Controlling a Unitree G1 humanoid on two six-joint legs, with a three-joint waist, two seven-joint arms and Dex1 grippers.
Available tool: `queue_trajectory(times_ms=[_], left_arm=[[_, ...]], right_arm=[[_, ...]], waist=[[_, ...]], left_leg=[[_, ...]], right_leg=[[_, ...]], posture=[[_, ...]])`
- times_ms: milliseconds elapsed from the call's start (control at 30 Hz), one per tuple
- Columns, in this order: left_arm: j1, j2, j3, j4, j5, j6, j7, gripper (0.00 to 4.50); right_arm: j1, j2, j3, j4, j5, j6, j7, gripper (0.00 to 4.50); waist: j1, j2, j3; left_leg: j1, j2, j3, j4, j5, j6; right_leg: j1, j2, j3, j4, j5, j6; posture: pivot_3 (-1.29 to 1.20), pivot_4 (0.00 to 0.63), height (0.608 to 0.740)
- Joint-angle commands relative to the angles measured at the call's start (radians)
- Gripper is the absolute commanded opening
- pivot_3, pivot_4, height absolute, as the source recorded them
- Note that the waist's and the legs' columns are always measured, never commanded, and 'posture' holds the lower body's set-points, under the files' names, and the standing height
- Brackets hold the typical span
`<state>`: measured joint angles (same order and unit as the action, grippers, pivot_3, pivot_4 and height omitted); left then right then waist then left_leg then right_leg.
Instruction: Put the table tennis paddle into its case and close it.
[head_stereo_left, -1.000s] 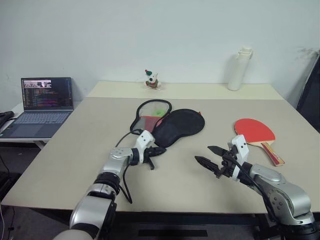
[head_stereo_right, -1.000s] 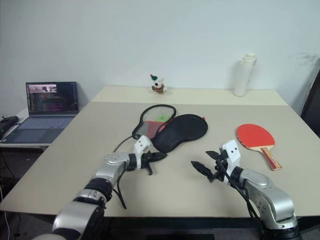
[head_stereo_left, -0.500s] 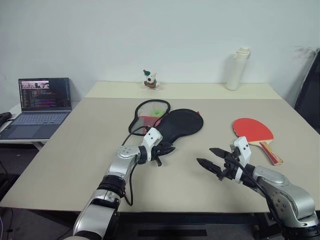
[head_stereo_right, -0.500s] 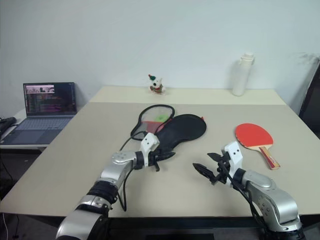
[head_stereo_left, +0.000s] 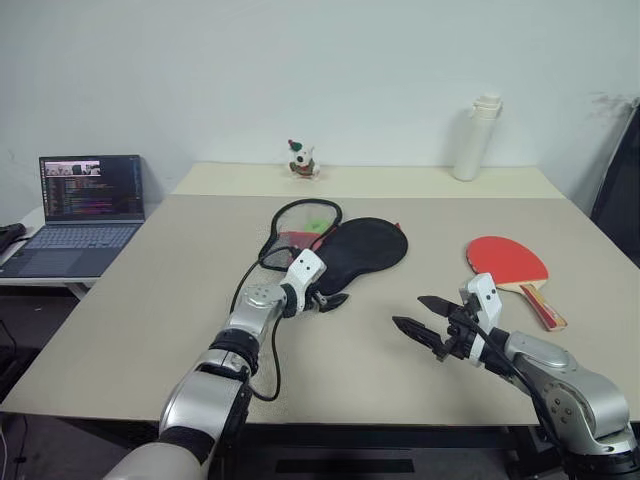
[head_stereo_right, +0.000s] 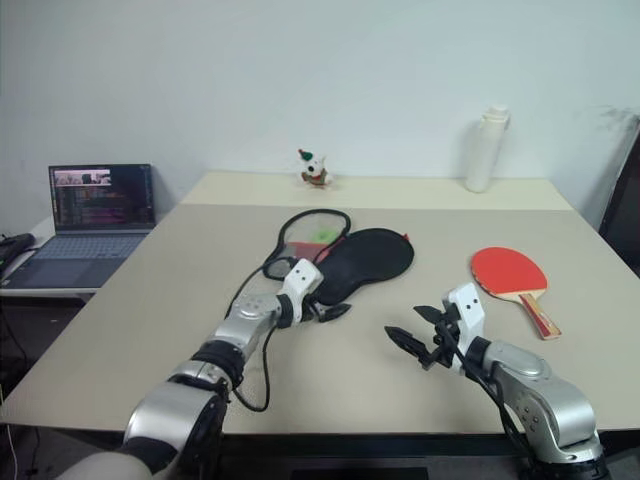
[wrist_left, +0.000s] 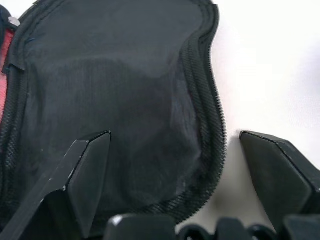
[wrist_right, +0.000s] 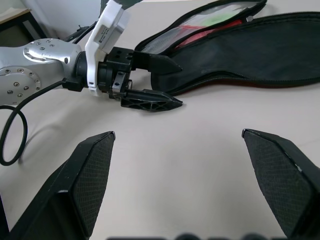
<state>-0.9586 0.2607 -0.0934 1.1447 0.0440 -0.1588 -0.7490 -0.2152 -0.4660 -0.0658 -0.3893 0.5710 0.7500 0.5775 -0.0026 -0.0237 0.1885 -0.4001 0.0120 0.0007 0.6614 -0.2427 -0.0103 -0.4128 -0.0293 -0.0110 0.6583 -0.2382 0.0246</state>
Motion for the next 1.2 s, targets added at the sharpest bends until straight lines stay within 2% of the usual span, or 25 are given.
queue_trajectory(times_ms=[33,367,567,867,1167,1200], left_arm=[[-0.031,0.010,0.018,0.038,0.008,-0.010,0.031,3.55],[-0.029,0.040,0.032,0.029,-0.005,-0.019,0.005,0.08],[0.014,0.018,0.057,-0.111,-0.058,0.059,-0.050,0.02],[0.217,-0.108,-0.016,-0.633,-0.149,0.414,-0.081,0.02],[0.238,-0.156,-0.078,-0.690,-0.126,0.495,-0.037,0.02],[0.238,-0.158,-0.076,-0.692,-0.132,0.501,-0.038,0.28]], right_arm=[[0.003,-0.005,-0.026,-0.049,0.014,-0.014,-0.011,4.50],[0.001,-0.005,-0.024,-0.044,0.013,-0.019,-0.019,4.50],[0.002,-0.012,-0.030,-0.040,0.013,-0.022,-0.013,4.50],[0.012,-0.022,-0.039,-0.045,0.019,-0.019,-0.006,4.50],[0.040,-0.052,-0.056,-0.072,0.036,0.004,0.002,4.50],[0.041,-0.054,-0.057,-0.072,0.036,0.007,0.000,4.50]], waist=[[-0.001,0.000,0.000],[-0.005,0.000,0.000],[-0.004,0.000,0.000],[-0.002,0.000,0.000],[-0.001,0.000,0.000],[-0.001,0.000,0.000]], left_leg=[[0.000,0.000,0.000,0.000,0.000,0.000],[0.000,0.000,0.000,0.000,0.000,0.000],[0.000,0.001,0.000,0.000,0.000,0.000],[-0.001,0.001,0.000,0.000,0.000,0.000],[0.000,0.000,0.000,0.000,0.000,0.000],[0.000,0.000,0.000,0.000,0.000,0.000]], right_leg=[[0.000,0.000,0.000,0.000,0.000,0.000],[0.000,0.002,0.000,0.000,0.000,0.000],[-0.001,0.002,0.000,0.000,0.000,0.000],[0.000,-0.001,0.001,0.000,0.000,0.000],[0.000,0.000,0.001,0.000,0.000,0.000],[0.000,0.000,0.001,0.000,0.000,0.000]], posture=[[0.00,0.150,0.740],[0.00,0.150,0.740],[0.00,0.150,0.740],[0.00,0.150,0.740],[0.00,0.150,0.740],[0.00,0.150,0.740]])
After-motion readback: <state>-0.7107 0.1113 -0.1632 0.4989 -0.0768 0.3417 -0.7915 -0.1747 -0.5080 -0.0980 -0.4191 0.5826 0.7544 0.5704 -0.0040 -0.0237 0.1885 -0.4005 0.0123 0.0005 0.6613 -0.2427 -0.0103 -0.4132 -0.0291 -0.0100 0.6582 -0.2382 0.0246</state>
